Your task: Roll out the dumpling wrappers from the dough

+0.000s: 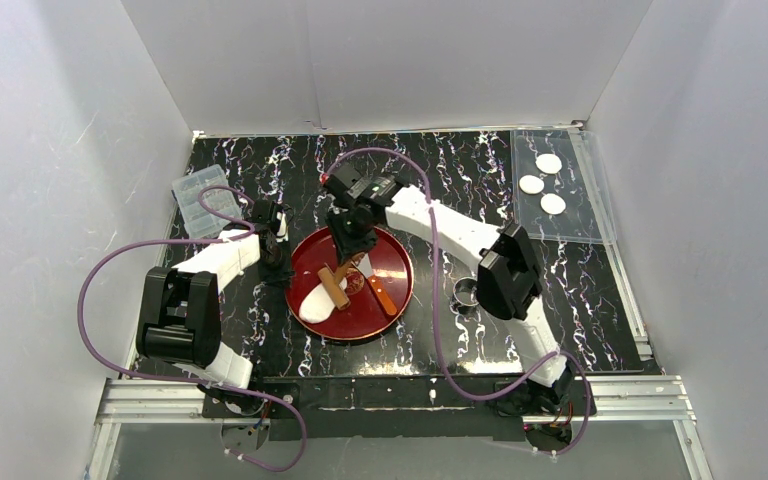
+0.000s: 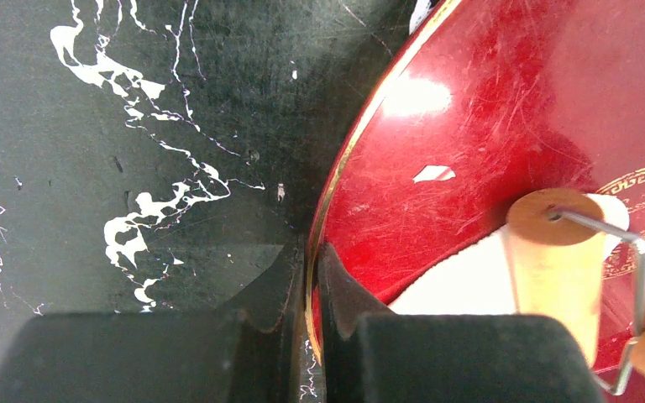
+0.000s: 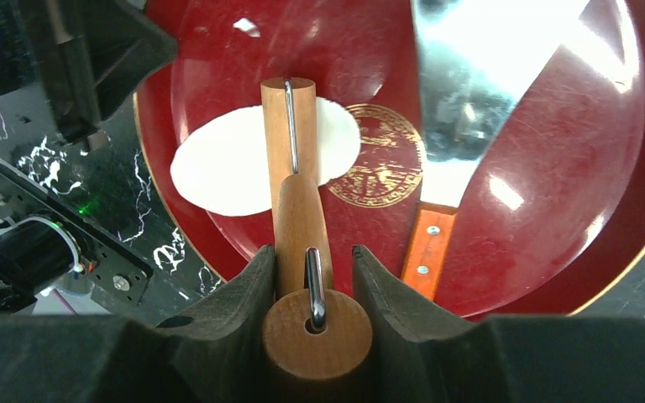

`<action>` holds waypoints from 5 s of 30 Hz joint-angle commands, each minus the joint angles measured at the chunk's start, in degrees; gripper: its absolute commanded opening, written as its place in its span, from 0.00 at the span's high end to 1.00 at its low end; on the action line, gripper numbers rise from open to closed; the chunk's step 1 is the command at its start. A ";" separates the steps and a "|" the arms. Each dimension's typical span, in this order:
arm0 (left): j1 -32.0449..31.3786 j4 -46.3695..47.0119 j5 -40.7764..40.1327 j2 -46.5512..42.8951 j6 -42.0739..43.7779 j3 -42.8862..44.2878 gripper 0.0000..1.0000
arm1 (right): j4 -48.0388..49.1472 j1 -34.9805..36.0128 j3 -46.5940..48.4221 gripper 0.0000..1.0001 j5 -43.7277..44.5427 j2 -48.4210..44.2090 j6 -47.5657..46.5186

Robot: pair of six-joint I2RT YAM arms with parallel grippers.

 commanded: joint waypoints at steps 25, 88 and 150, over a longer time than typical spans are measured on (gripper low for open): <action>0.07 -0.51 -2.36 -1.77 0.34 0.38 1.00 | 3.30 -6.46 2.64 0.99 -12.89 -8.54 4.44; 0.07 -0.25 -2.42 -2.27 0.37 0.23 1.00 | 9.85 -9.57 -6.71 0.99 -17.37 -11.59 8.31; 0.34 -0.39 -2.87 -2.73 0.19 0.18 1.00 | 12.03 -1.69 -15.68 0.99 -12.09 -7.44 3.11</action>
